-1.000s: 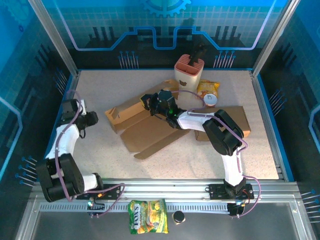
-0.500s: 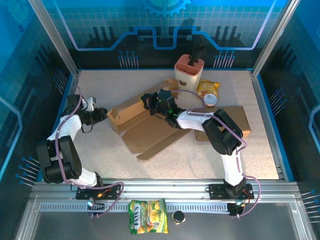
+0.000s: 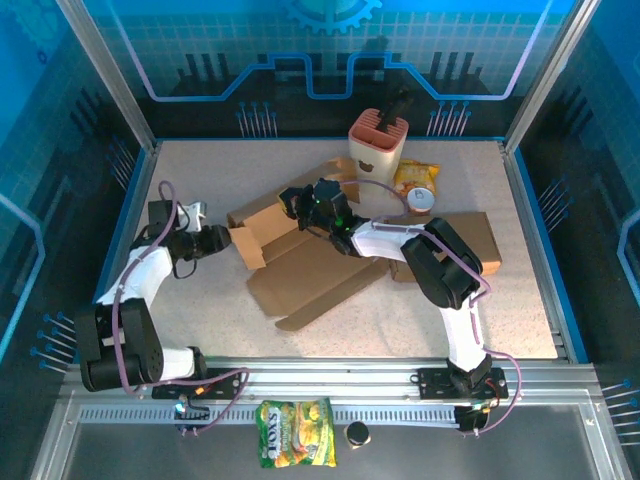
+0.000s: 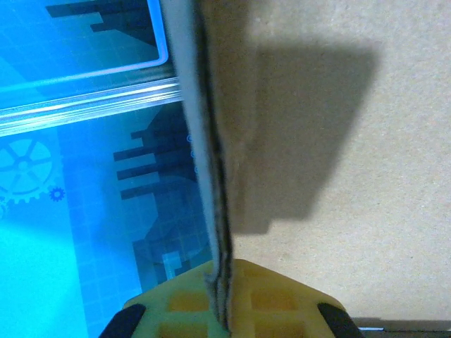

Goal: Fold the paper box

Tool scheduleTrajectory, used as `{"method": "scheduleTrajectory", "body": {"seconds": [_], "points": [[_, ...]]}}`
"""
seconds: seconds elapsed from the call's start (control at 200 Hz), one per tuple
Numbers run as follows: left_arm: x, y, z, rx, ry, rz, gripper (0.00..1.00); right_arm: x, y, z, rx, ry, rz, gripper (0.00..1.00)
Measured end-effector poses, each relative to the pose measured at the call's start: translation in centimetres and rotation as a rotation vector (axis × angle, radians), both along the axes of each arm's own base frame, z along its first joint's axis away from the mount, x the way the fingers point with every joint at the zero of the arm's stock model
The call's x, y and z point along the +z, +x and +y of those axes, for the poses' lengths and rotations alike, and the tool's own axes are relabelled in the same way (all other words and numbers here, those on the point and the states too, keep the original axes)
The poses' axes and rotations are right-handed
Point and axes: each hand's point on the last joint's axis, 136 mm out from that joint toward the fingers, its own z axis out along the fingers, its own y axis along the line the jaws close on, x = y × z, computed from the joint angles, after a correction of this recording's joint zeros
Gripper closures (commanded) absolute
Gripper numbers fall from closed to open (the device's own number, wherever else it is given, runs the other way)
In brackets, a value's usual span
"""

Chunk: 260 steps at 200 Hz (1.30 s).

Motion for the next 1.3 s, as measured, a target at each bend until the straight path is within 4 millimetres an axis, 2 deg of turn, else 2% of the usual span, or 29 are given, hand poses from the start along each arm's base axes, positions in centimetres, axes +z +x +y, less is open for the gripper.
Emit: {"method": "scheduleTrajectory", "body": {"seconds": [0.18,0.45,0.72,0.966,1.301], "points": [[-0.5,-1.4,-0.6,0.009,-0.011,0.008,0.56,0.3,0.2,0.1,-0.002,0.004,-0.005,1.0],[-0.1,-2.5,-2.2,-0.028,0.009,-0.025,0.51,0.3,0.2,0.1,-0.003,0.003,-0.005,1.0],[0.2,-2.6,-3.6,-0.071,0.044,-0.07,0.48,0.2,0.2,0.1,-0.004,0.003,-0.006,1.0],[-0.1,-2.5,-3.4,-0.094,0.095,-0.086,0.54,0.2,0.2,0.0,-0.004,0.003,-0.005,1.0],[-0.6,-2.2,-4.4,-0.168,0.195,-0.118,0.6,0.1,0.1,0.0,-0.004,0.007,-0.009,1.0]]}}
